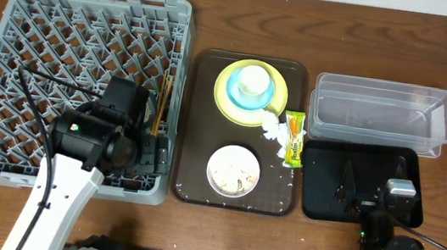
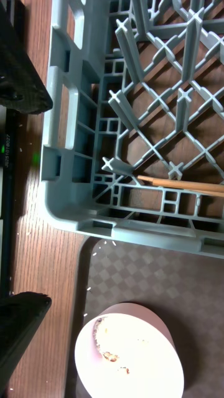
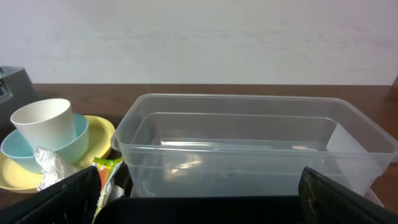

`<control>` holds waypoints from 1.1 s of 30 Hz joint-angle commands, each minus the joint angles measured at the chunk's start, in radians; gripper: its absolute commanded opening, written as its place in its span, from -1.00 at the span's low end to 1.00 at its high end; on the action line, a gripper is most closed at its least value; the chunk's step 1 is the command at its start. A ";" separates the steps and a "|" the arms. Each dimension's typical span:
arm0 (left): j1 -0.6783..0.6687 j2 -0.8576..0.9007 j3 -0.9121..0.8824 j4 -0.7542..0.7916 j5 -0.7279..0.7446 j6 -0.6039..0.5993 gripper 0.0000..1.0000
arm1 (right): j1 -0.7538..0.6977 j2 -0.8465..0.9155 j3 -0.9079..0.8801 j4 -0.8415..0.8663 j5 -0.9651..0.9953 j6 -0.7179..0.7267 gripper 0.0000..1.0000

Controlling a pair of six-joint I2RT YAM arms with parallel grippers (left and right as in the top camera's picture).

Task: Sort waste into correct bins and load items into the dishwasher
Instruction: 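Reach the right gripper toward the white rice bowl on the tray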

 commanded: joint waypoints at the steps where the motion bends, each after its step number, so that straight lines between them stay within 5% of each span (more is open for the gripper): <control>1: 0.002 0.000 -0.005 -0.005 0.006 -0.008 0.85 | 0.003 -0.002 -0.001 -0.004 -0.012 0.069 0.99; 6: 0.002 0.000 -0.005 -0.005 0.006 -0.008 0.85 | 0.003 0.002 -0.001 0.005 -0.091 0.362 0.99; 10: 0.002 0.000 -0.005 -0.005 0.006 -0.008 0.85 | 0.003 0.006 0.031 -0.019 -0.341 0.336 0.98; 16: 0.002 0.000 -0.005 -0.005 0.006 -0.008 0.85 | 0.003 0.115 0.229 -0.166 -0.345 0.396 0.99; 27: 0.001 0.000 -0.005 -0.005 0.006 -0.008 0.86 | 0.004 0.855 0.994 -0.910 -0.377 0.283 0.99; 33: 0.002 0.000 -0.005 -0.005 0.006 -0.008 0.86 | 0.004 1.102 1.091 -0.940 -0.533 0.227 0.98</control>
